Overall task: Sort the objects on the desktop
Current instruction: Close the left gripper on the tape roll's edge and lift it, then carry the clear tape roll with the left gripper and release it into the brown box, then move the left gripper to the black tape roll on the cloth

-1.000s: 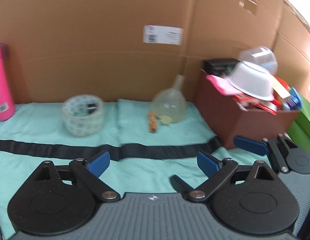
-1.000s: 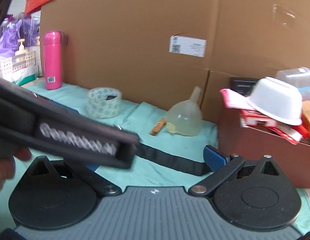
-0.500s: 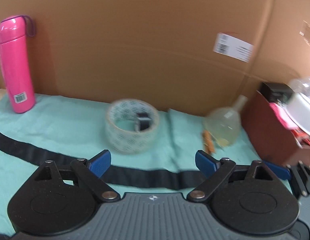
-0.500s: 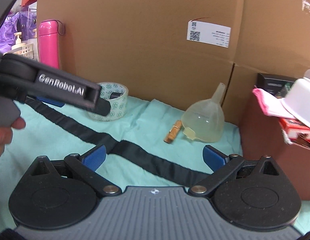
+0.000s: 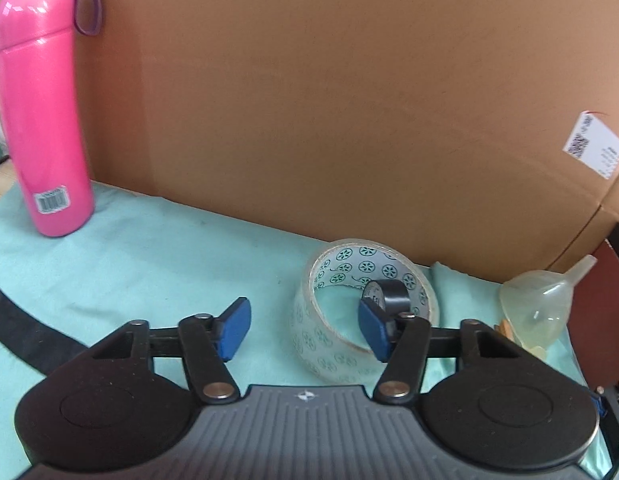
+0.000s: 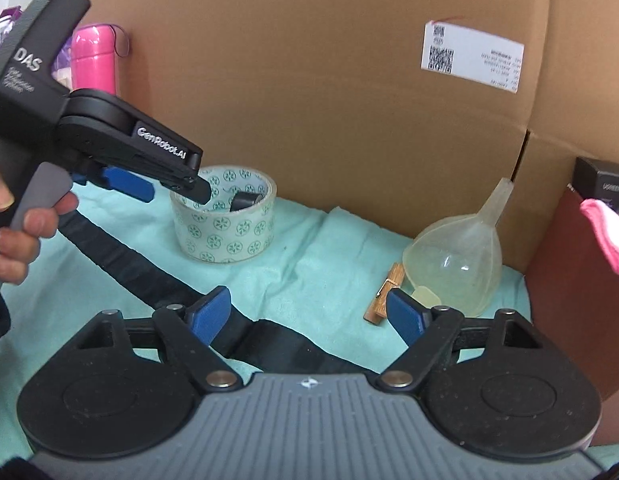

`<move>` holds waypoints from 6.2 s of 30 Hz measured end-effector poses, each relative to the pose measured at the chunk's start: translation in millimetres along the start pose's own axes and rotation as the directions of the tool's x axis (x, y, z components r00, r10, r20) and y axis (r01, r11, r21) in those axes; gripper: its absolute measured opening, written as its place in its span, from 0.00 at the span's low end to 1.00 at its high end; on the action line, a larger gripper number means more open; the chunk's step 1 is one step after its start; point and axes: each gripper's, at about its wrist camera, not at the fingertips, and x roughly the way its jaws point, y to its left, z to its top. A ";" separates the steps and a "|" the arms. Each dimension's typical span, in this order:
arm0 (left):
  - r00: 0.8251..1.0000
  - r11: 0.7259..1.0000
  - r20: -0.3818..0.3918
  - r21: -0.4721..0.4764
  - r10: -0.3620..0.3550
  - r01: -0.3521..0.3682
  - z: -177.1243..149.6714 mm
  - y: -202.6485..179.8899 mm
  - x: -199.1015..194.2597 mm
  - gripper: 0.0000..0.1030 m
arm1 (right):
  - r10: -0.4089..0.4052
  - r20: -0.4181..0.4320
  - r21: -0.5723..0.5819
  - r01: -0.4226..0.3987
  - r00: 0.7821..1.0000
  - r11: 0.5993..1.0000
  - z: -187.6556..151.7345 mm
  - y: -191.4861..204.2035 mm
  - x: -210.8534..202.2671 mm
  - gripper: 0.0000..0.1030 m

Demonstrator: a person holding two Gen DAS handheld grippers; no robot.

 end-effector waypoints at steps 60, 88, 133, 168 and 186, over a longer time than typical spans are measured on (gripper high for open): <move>0.947 0.861 -0.189 0.398 -0.260 0.316 -135.4 -182.6 -92.7 0.12 | -0.154 -0.017 0.198 0.154 0.988 0.968 -107.8 -73.8 -142.0 0.12; 0.851 0.737 -0.043 0.479 -0.523 0.477 -21.7 -409.6 -131.8 0.11 | -0.524 0.277 0.273 0.457 0.805 0.847 -29.0 -263.4 -237.6 0.06; 0.815 0.735 -0.066 0.394 -0.576 0.551 -9.9 -424.0 -82.5 0.49 | -0.557 0.271 0.310 0.476 0.785 0.823 -42.2 -307.7 -225.8 0.50; 0.952 0.879 0.085 0.414 -0.296 0.236 -131.3 -187.6 -143.4 0.96 | -0.198 0.072 0.162 0.184 0.978 0.969 -92.0 -95.4 -181.2 0.98; 0.981 0.950 0.103 0.284 -0.162 0.127 -87.9 -97.5 -98.2 0.87 | -0.048 0.051 0.066 0.045 0.998 0.997 -59.3 -37.5 -96.6 0.97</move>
